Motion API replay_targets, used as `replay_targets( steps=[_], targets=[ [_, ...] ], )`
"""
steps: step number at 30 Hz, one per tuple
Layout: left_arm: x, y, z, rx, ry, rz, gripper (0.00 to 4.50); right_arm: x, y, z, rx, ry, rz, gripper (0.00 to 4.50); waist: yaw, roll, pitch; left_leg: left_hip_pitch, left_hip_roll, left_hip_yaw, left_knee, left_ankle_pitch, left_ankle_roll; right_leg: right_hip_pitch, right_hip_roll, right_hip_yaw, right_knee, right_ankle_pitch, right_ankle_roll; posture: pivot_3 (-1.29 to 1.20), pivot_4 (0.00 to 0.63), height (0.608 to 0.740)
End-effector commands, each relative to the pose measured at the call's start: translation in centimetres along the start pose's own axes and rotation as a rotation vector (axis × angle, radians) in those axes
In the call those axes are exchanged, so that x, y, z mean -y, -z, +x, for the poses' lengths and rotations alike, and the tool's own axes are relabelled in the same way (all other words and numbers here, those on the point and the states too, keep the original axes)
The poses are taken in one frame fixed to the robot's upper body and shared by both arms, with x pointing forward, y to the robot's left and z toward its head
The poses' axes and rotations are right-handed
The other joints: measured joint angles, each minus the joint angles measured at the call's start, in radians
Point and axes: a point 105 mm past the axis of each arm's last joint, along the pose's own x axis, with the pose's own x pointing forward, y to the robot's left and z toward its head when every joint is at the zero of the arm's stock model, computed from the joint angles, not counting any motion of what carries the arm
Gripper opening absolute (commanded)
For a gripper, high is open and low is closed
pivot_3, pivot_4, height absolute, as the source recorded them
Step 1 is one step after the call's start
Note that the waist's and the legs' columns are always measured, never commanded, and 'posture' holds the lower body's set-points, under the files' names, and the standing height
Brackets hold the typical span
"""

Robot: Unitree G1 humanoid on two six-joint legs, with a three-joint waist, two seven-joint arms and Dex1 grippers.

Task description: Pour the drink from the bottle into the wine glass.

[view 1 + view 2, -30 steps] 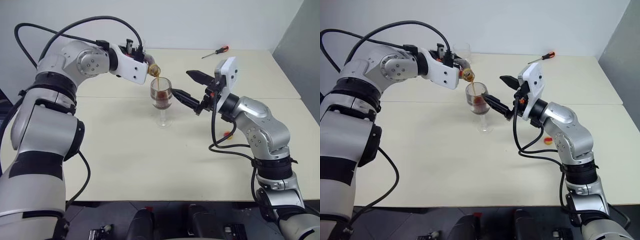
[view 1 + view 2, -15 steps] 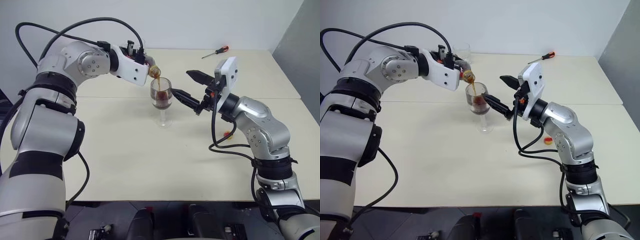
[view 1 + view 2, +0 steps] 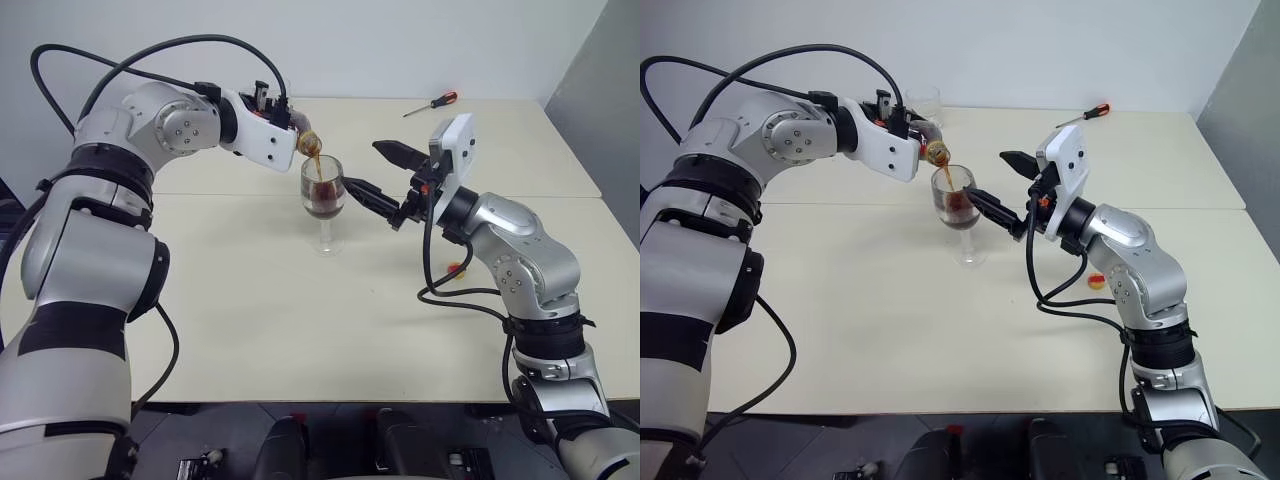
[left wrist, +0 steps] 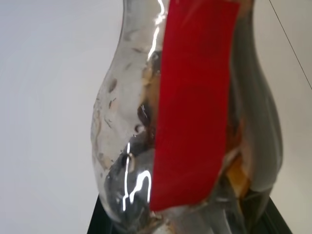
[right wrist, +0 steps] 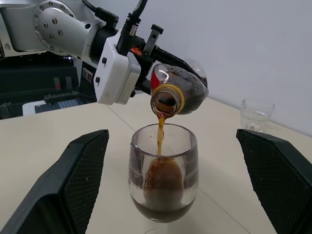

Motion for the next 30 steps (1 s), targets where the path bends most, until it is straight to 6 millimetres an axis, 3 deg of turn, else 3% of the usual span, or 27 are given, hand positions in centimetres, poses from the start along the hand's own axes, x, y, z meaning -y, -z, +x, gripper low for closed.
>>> replay_targets(
  steps=[1,20,30],
  targets=[
    [-2.9,0.1,-0.9,-0.007,-0.086,0.016,1.14,0.1,-1.6,-0.1,0.042,0.000,-0.043,4.50,0.000,0.000,0.000,0.000,0.000,0.000,0.000,0.000,0.000,0.000,0.000,0.000,0.000,0.000,0.000,0.00,0.150,0.740],
    [-3.2,-1.1,-0.5,0.096,-0.117,-0.183,1.14,0.0,-1.4,-0.1,0.043,0.003,-0.039,4.50,0.000,0.000,0.000,0.000,0.000,0.000,0.000,0.000,0.000,0.000,0.000,0.000,0.000,0.000,0.000,0.00,0.150,0.740],
    [-4.2,-1.7,-0.4,0.188,-0.163,-0.408,1.14,0.0,-1.4,-0.1,0.046,0.007,-0.036,4.50,-0.002,0.000,0.000,0.000,0.000,0.000,0.000,0.000,0.000,0.000,0.000,0.000,0.000,0.000,0.000,0.00,0.150,0.740]
  ],
)
